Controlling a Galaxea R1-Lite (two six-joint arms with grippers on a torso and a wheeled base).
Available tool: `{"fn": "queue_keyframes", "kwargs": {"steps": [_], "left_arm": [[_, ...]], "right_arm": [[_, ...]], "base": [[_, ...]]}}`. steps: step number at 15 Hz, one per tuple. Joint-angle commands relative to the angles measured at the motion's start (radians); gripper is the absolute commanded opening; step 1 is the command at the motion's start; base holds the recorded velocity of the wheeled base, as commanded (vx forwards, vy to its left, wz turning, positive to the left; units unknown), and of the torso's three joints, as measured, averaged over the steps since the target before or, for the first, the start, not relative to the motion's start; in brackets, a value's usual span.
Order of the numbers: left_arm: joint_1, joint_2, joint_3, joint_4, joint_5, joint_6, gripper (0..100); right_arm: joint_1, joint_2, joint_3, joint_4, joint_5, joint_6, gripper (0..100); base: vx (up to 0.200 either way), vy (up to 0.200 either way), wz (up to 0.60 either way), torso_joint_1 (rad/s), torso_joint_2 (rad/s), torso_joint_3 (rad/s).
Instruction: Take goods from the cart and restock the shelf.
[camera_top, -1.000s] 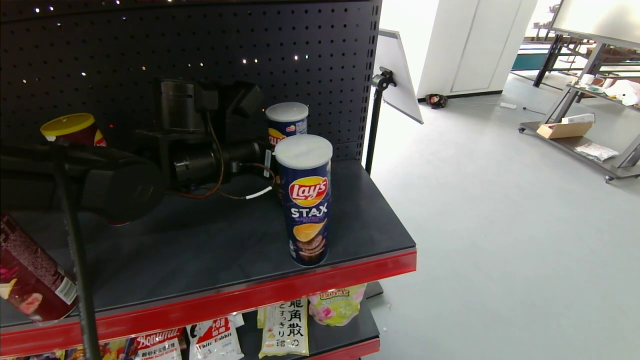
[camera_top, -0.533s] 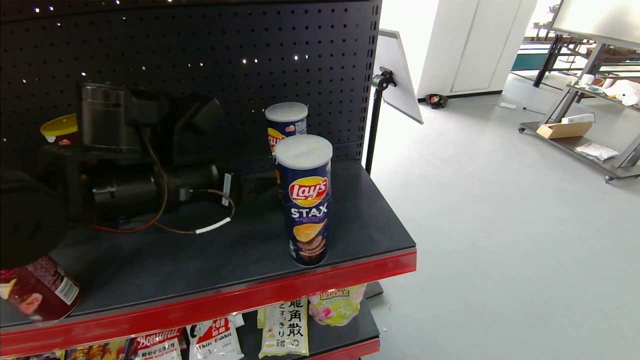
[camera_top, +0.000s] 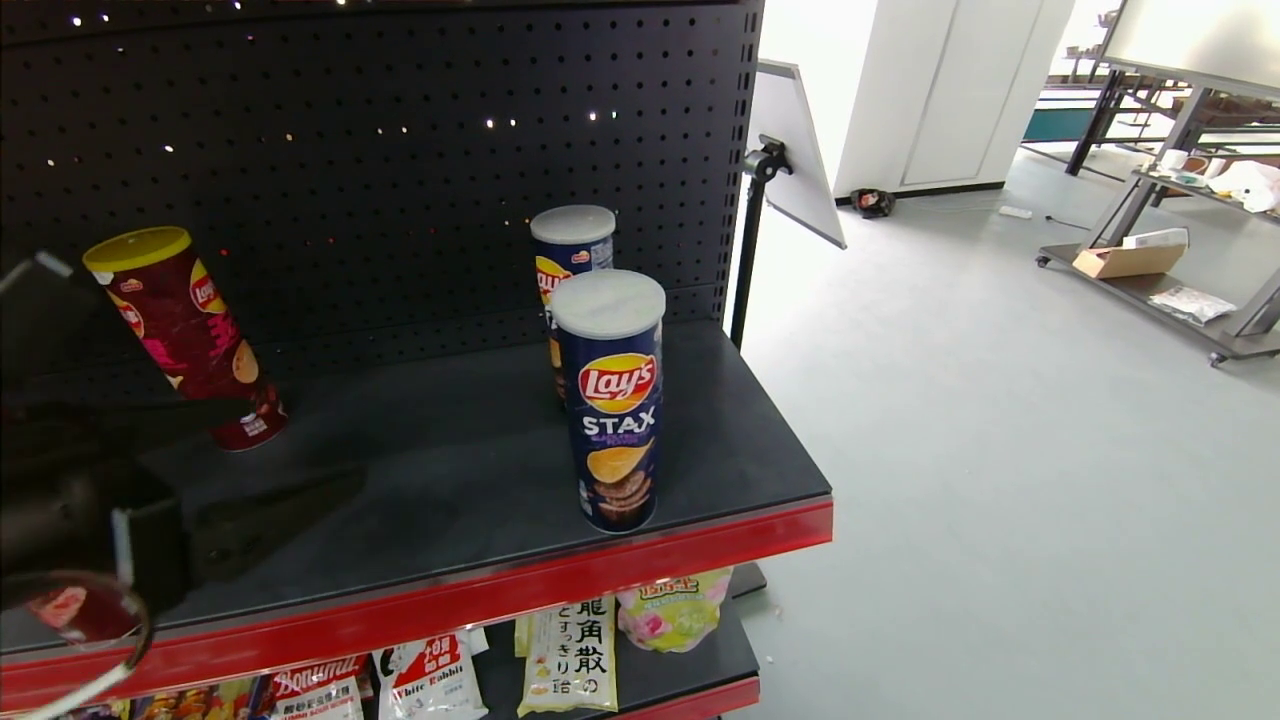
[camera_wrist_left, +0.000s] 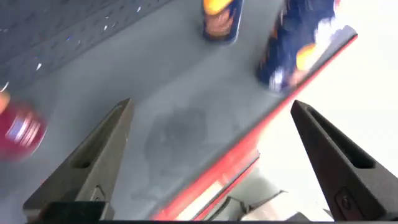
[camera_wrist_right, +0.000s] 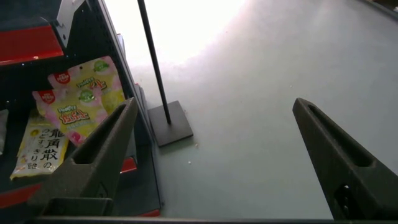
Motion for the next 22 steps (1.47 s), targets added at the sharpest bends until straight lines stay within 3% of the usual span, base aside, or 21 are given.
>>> {"fn": "queue_keyframes", "kwargs": {"steps": [1,2,3,7,9,11,14,15,17,19,21,22], "left_arm": [[0.045,-0.228,0.066,0.1,0.01,0.0,100],[0.098,-0.324,0.063,0.241,0.013,-0.002,100],[0.118,-0.355,0.066,0.267,0.013,-0.005,100],[0.23,-0.439,0.084,0.285,0.01,-0.013,100],[0.292,-0.464,0.109,0.278,0.013,-0.057,100],[0.315,-0.525,0.139,0.278,0.015,-0.112,100],[0.319,-0.605,0.199,0.328,0.082,-0.112,100],[0.319,-0.619,0.208,0.365,0.139,-0.119,100],[0.317,-0.651,0.238,0.365,0.147,-0.123,100],[0.32,-0.693,0.262,0.373,0.154,-0.157,100],[0.378,-0.706,0.274,0.385,0.165,-0.169,100],[0.441,-0.708,0.271,0.416,0.165,-0.169,100]], "right_arm": [[0.0,0.002,0.0,0.0,0.001,0.0,100],[0.0,0.002,0.0,0.0,0.001,0.0,100],[0.0,0.002,0.0,0.0,-0.001,0.0,100],[0.0,0.002,0.0,0.0,0.001,0.0,100],[0.0,0.002,0.0,0.0,0.001,0.0,100],[0.0,0.002,0.0,0.0,0.001,0.0,100],[0.0,0.002,0.0,0.0,0.001,0.0,100],[0.0,0.002,0.0,0.0,-0.001,0.0,100],[0.0,0.002,0.0,0.0,0.001,0.0,100],[0.0,0.002,0.0,0.0,0.001,0.0,100],[0.0,0.002,0.0,0.0,0.001,0.0,100],[0.0,0.002,0.0,0.0,0.001,0.0,100]], "base": [[0.0,0.0,0.0,0.0,0.0,0.0],[0.0,0.0,0.0,0.0,0.0,0.0],[0.0,0.0,0.0,0.0,0.0,0.0],[0.0,0.0,0.0,0.0,0.0,0.0],[0.0,0.0,0.0,0.0,0.0,0.0],[0.0,0.0,0.0,0.0,0.0,0.0],[0.0,0.0,0.0,0.0,0.0,0.0],[0.0,0.0,0.0,0.0,0.0,0.0],[0.0,0.0,0.0,0.0,0.0,0.0],[0.0,0.0,0.0,0.0,0.0,0.0],[0.0,0.0,0.0,0.0,0.0,0.0],[0.0,0.0,0.0,0.0,0.0,0.0]]}}
